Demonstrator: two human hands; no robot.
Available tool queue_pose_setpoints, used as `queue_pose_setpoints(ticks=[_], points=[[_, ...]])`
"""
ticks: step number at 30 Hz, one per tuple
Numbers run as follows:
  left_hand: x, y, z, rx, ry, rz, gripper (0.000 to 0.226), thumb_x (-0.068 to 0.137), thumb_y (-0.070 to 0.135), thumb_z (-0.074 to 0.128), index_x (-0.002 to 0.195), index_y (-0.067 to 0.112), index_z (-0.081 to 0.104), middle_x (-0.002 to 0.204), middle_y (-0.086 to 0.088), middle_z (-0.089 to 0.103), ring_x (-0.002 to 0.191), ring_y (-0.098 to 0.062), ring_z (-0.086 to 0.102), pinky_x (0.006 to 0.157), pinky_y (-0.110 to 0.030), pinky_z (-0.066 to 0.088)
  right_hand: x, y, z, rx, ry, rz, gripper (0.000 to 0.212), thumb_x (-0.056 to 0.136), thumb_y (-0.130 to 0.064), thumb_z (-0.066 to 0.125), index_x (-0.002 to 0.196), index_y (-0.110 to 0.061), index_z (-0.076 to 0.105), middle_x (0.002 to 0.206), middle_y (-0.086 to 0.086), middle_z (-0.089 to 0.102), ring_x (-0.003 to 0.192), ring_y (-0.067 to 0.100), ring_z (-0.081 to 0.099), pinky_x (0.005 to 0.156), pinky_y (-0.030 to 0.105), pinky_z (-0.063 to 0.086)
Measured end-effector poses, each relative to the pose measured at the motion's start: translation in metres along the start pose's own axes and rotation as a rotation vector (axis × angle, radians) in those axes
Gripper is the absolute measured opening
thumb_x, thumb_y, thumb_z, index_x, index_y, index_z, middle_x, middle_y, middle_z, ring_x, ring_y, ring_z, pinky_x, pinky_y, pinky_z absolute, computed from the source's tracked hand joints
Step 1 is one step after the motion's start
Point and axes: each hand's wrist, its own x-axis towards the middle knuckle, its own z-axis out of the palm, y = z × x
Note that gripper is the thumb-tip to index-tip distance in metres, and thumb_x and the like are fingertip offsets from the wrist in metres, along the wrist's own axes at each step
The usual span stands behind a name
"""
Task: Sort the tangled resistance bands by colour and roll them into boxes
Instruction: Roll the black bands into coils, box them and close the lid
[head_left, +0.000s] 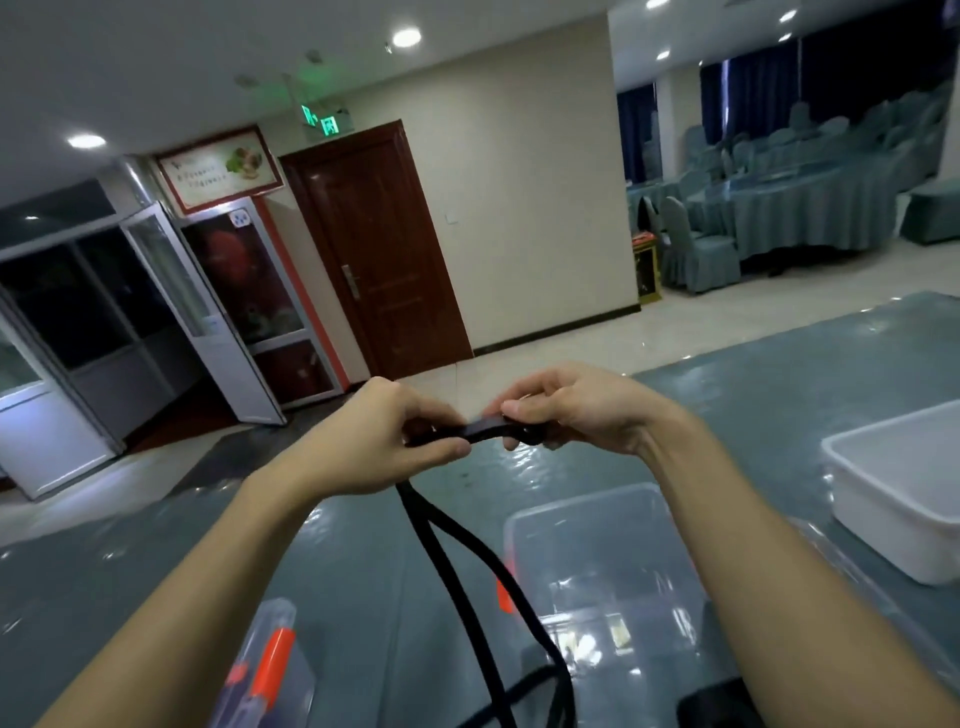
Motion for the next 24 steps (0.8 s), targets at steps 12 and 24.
queue_pose_setpoints(ticks=[12,24], points=[[-0.003,-0.014,0.086,-0.177,-0.07,-0.057,0.011,0.094,0.023,0.084,0.1,0.032,0.087,0.081,0.004,0.079,0.071,-0.023,0.071,0.068,-0.046,0.057,-0.042,0.074,0.03,-0.432,0.113,0.052,0.021,0.081,-0.048,0.091,0.099,-0.048,0.081,0.112,-0.014,0.072,0.084,-0.003,0.074,0.07,0.018,0.055],[-0.01,0.002,0.091,-0.224,-0.017,-0.064,0.012,0.099,0.04,0.079,0.105,0.031,0.085,0.089,0.009,0.08,0.081,-0.02,0.075,0.076,-0.043,0.061,-0.052,0.096,0.047,-0.067,0.228,-0.085,0.019,0.086,-0.019,0.091,0.087,-0.01,0.074,0.069,0.009,0.074,0.052,0.016,0.066,0.055,0.03,0.052]])
